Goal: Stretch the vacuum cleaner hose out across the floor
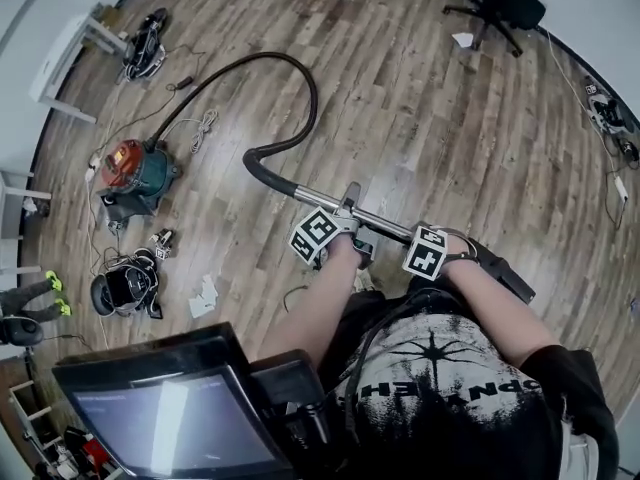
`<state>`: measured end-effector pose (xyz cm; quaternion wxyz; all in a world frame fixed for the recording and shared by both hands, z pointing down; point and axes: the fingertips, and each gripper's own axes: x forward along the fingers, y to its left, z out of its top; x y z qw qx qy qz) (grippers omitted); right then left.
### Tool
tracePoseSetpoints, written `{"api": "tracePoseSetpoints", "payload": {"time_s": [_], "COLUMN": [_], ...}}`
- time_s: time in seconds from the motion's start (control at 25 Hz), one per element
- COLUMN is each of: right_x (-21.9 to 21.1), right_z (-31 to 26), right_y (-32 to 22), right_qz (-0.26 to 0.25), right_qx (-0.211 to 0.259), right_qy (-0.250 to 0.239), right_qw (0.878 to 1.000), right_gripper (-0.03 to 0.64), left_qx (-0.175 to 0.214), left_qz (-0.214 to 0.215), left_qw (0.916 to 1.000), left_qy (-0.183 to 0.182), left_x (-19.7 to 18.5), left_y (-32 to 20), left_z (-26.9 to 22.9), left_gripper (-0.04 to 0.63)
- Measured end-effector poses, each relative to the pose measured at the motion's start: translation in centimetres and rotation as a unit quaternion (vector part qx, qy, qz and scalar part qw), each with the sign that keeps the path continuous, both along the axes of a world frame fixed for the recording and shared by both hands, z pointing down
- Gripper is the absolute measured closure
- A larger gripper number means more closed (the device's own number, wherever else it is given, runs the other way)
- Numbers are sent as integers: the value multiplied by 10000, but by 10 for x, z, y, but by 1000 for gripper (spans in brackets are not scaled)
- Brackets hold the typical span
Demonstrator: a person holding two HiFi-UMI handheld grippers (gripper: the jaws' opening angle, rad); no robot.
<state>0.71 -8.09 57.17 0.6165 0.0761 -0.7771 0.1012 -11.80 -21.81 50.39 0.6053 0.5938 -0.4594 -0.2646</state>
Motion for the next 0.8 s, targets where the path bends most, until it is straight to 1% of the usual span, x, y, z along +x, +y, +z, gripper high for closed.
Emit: {"api": "tracePoseSetpoints", "payload": {"time_s": [0.12, 0.32, 0.44, 0.64, 0.8], "right_x": [21, 79, 124, 216, 263], "right_z": [-7, -10, -9, -3, -8], "right_y": [2, 12, 16, 27, 36], "right_qz": [-157, -422, -609, -903, -998], "right_qx": [1, -55, 5, -1, 13], "right_qy": [21, -36, -62, -65, -200], "right_qw": [9999, 9991, 9981, 9959, 9948], "right_gripper": [532, 532, 532, 532, 532], "left_qx": [56, 43, 136, 145, 207], "left_qz": [-208, -492, -723, -1018, -1089], "left_qw": [9998, 9988, 9973, 9947, 9938], "left_qy": [33, -2, -1, 22, -95], "left_x": [15, 67, 108, 192, 239], "left_y": [5, 21, 31, 51, 63], "left_z": [-7, -9, -12, -5, -15], "left_gripper": [535, 535, 537, 538, 538]}}
